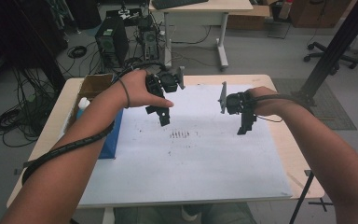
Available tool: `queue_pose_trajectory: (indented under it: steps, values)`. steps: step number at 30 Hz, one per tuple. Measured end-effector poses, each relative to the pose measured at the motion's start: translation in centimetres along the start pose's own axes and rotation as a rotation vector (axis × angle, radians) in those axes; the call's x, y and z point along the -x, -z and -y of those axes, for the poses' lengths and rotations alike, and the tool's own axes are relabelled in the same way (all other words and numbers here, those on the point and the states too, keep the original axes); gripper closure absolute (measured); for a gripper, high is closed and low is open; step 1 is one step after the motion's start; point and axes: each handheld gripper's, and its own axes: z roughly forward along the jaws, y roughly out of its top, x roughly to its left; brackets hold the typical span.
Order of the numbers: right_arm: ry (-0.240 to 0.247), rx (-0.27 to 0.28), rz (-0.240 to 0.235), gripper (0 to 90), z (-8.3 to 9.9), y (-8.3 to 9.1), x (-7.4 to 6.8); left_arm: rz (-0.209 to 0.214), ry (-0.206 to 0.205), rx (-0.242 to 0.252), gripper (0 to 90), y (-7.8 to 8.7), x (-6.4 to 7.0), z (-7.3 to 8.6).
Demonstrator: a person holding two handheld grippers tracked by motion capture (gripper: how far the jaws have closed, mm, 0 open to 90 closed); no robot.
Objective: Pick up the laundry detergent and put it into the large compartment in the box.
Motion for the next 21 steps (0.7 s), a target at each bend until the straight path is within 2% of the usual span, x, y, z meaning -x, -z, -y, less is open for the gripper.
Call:
queue_pose_trajectory:
  steps: [16, 21]
  values:
    - [-0.002, 0.003, 0.007, 6.1, 0.13, 0.18, -0.32, -0.001, -0.003, -0.003, 4.7, -0.14, 0.42, -0.43]
    - [-0.01, 0.02, 0.013, 5.8, 0.27, 0.35, -0.89, 0.011, 0.005, 0.052, 4.5, -0.22, 1.0, -0.45]
